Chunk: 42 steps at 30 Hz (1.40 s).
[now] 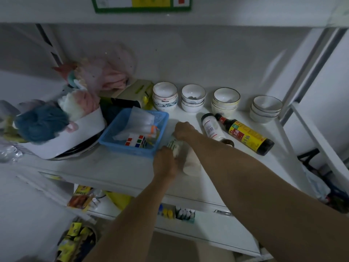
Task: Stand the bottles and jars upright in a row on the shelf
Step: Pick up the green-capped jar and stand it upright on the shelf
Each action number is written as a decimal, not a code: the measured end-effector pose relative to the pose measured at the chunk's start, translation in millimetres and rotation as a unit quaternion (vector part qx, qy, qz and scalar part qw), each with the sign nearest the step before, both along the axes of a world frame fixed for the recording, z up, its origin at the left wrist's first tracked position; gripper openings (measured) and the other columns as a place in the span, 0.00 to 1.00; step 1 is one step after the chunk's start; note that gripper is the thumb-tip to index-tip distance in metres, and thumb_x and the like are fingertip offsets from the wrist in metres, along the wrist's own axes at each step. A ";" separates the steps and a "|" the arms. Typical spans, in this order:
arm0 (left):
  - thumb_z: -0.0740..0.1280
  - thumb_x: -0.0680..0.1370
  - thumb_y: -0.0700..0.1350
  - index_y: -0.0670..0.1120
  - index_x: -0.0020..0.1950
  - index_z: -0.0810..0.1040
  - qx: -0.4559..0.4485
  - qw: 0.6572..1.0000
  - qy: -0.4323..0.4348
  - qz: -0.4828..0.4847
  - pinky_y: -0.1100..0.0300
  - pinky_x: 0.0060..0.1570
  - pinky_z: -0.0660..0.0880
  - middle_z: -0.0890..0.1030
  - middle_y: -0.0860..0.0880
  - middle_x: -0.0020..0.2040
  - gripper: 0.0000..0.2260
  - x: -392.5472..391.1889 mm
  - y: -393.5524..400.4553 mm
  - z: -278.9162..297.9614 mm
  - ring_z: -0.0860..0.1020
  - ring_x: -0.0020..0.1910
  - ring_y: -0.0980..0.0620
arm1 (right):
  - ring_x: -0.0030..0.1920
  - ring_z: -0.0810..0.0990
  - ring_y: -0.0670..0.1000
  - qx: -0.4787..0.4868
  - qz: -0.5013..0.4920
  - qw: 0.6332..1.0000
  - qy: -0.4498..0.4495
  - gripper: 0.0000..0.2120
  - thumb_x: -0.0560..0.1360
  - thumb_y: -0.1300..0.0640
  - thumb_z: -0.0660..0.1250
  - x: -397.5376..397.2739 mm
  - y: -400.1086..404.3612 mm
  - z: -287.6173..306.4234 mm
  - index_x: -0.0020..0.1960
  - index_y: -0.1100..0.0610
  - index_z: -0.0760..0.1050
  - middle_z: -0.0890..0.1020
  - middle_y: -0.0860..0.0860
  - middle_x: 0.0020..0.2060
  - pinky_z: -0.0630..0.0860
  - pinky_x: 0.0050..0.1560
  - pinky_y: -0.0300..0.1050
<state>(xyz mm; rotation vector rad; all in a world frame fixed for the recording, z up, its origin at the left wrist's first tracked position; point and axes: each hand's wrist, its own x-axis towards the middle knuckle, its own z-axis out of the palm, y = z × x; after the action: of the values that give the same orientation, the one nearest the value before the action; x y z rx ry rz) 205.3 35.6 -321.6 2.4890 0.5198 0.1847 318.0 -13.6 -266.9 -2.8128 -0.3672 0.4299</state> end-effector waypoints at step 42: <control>0.70 0.74 0.43 0.37 0.56 0.75 -0.171 0.975 -0.095 0.103 0.60 0.45 0.73 0.82 0.40 0.53 0.14 -22.3 -0.6 -13.8 0.81 0.52 0.44 | 0.44 0.82 0.54 0.052 0.166 0.980 0.099 0.28 0.71 0.51 0.74 -37.6 -21.9 53.9 0.65 0.62 0.70 0.81 0.61 0.57 0.82 0.48 0.47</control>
<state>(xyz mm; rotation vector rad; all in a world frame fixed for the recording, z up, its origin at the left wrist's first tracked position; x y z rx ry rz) 183.1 35.0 -335.4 2.0580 0.6680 0.3781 280.4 -35.5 -213.0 -2.5808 -0.7935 0.7307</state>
